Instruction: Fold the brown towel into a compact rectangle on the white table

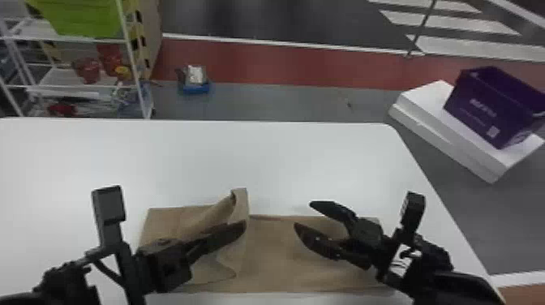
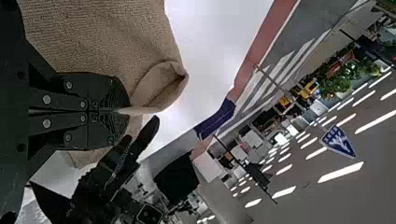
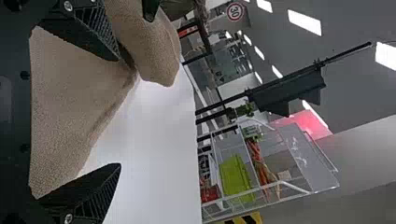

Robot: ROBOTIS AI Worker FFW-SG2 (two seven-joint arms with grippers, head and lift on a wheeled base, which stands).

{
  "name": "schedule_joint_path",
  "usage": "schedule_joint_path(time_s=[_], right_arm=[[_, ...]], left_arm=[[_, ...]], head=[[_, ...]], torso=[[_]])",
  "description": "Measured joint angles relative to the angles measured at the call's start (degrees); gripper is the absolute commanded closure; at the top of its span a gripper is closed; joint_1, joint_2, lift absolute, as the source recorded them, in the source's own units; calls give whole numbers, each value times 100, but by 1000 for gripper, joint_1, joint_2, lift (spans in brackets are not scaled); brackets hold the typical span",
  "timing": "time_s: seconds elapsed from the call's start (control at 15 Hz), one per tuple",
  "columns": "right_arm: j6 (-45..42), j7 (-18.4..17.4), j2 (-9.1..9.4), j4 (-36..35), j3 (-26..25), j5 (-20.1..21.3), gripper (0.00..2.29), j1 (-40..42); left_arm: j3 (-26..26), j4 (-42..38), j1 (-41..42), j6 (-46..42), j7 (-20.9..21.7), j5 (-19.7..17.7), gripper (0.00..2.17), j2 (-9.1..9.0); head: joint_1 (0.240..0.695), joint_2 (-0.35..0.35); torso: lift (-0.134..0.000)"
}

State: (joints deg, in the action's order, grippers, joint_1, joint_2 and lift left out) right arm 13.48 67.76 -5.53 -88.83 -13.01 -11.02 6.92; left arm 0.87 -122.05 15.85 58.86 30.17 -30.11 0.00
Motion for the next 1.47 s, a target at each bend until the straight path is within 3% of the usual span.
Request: schedule_joint_path(time_s=[0.47,0.53,0.67,1.2,1.4,1.47], right_arm=[[-477,22,-198,314,-11,-297,80,-30],[-516,18,-215,343,-14,-308,80,-43],[-531,17,-244,376,-23,-319,80,-71],[-356,52,-285,297,-121,-448,80,-37],[115,63,-268,-110,-155,-486,93,143],[335,57,-255,-266,-157,-493,117,201]], left_arm=[[-747,208,-99,-469,-327,406,1774,0],[-815,276,-98,-559,-340,476,1528,0],[-867,422,-80,-729,-355,503,-1,0],[-813,217,-19,-555,-405,641,33,0],[-343,25,77,-581,-334,765,33,0],[-145,16,95,-641,-301,807,33,0]], head=[[695,-263],[695,-267],[695,-272],[695,-278],[695,-240],[695,-186]], torso=[[-124],[-124],[-124],[-124],[-124],[-124]])
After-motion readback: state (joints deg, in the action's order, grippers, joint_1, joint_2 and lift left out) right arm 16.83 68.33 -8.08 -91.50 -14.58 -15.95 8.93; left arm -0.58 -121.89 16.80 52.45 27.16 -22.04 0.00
